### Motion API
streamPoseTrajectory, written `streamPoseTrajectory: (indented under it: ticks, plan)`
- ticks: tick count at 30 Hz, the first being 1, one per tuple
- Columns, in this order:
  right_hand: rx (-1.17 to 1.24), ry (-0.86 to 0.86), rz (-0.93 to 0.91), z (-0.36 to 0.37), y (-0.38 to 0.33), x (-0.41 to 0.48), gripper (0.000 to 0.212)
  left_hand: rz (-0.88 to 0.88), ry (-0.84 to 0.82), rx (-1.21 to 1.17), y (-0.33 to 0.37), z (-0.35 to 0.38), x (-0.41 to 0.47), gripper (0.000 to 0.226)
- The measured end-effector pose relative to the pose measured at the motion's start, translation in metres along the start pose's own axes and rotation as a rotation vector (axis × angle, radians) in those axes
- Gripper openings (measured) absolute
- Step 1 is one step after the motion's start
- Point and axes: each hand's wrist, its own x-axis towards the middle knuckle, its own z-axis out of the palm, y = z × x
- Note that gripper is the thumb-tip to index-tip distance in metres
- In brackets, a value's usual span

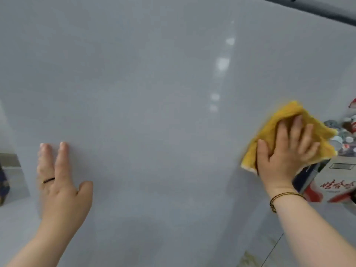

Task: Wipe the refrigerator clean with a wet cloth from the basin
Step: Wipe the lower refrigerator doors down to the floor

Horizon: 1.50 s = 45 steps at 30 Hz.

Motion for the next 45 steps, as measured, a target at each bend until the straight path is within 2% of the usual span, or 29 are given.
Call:
streamPoseTrajectory:
  ticks: [2, 3, 4, 6, 7, 9, 11, 13, 14, 15, 18, 19, 20, 21, 22, 25, 26, 28, 29, 31, 34, 36, 38, 42, 43, 45]
  plan:
    - [0.204, -0.013, 0.543, -0.004, -0.011, 0.014, 0.071, 0.02, -0.015, -0.027, 0.002, 0.002, 0.0, 0.086]
    - [0.253, -0.002, 0.69, -0.004, -0.022, 0.015, 0.071, 0.014, -0.025, -0.029, 0.003, 0.004, -0.001, 0.088]
    - [0.26, 0.011, 0.725, -0.002, -0.035, 0.013, 0.071, 0.003, -0.037, -0.021, 0.003, 0.006, -0.001, 0.09]
    - [0.253, 0.033, 0.548, 0.002, -0.066, -0.001, 0.074, -0.008, -0.063, -0.01, -0.004, 0.013, 0.002, 0.093]
    - [0.251, 0.021, 0.37, 0.006, -0.081, -0.013, 0.074, -0.01, -0.059, -0.014, -0.009, 0.017, 0.003, 0.097]
    - [0.159, -0.011, -0.067, 0.013, -0.097, -0.035, 0.06, -0.025, -0.062, -0.039, -0.017, 0.024, 0.004, 0.102]
    - [0.077, 0.003, -0.437, 0.018, -0.087, -0.028, 0.053, -0.041, -0.057, -0.037, -0.014, 0.02, 0.004, 0.099]
    - [0.023, 0.062, -0.626, 0.017, -0.065, -0.006, 0.052, -0.042, -0.049, -0.025, -0.004, 0.012, 0.001, 0.092]
    - [0.013, 0.085, -0.595, 0.015, -0.058, 0.006, 0.053, -0.02, -0.041, -0.02, 0.0, 0.009, -0.001, 0.091]
    - [0.037, 0.098, -0.466, 0.01, -0.055, 0.018, 0.055, 0.003, -0.035, -0.021, 0.002, 0.007, -0.001, 0.091]
    - [0.201, 0.135, 0.245, 0.001, -0.092, 0.04, 0.066, 0.011, -0.034, -0.037, -0.001, 0.007, -0.001, 0.09]
    - [0.233, 0.13, 0.397, 0.0, -0.113, 0.038, 0.069, 0.007, -0.044, -0.051, -0.001, 0.007, -0.001, 0.089]
    - [0.237, 0.119, 0.425, 0.001, -0.134, 0.03, 0.069, 0.015, -0.05, -0.065, 0.0, 0.005, -0.001, 0.087]
    - [0.223, 0.122, 0.33, 0.004, -0.15, 0.017, 0.065, 0.025, -0.058, -0.082, 0.001, 0.004, -0.002, 0.086]
    - [0.194, 0.109, 0.141, 0.009, -0.164, -0.002, 0.06, 0.036, -0.069, -0.094, 0.0, 0.0, -0.002, 0.083]
    - [0.056, 0.0, -0.629, 0.024, -0.176, -0.059, 0.049, 0.066, -0.116, -0.199, -0.01, -0.013, -0.003, 0.074]
    - [0.034, -0.007, -0.835, 0.027, -0.172, -0.064, 0.047, 0.059, -0.113, -0.264, -0.014, -0.018, -0.004, 0.075]
    - [0.045, 0.027, -1.038, 0.027, -0.17, -0.054, 0.044, 0.003, -0.082, -0.347, -0.025, -0.029, -0.005, 0.074]
    - [0.058, 0.056, -1.041, 0.025, -0.172, -0.044, 0.044, -0.036, -0.061, -0.339, -0.029, -0.033, -0.004, 0.073]
    - [0.096, 0.111, -0.874, 0.02, -0.189, -0.023, 0.045, -0.155, -0.045, -0.295, -0.046, -0.038, -0.001, 0.074]
    - [0.134, 0.184, -0.464, 0.018, -0.235, -0.011, 0.047, -0.356, -0.189, -0.401, -0.072, -0.045, 0.008, 0.072]
    - [0.134, 0.177, -0.368, 0.019, -0.264, -0.022, 0.049, -0.408, -0.262, -0.519, -0.081, -0.05, 0.012, 0.071]
    - [0.122, 0.121, -0.509, 0.025, -0.276, -0.051, 0.048, -0.429, -0.277, -0.577, -0.081, -0.055, 0.016, 0.069]
    - [0.13, -0.032, -1.121, 0.036, -0.284, -0.11, 0.051, -0.469, -0.359, -0.656, -0.087, -0.068, 0.023, 0.068]
    - [0.142, -0.04, -1.21, 0.036, -0.287, -0.109, 0.05, -0.477, -0.381, -0.663, -0.089, -0.07, 0.024, 0.069]
    - [0.178, -0.024, -1.216, 0.03, -0.298, -0.088, 0.049, -0.478, -0.425, -0.685, -0.092, -0.072, 0.025, 0.07]
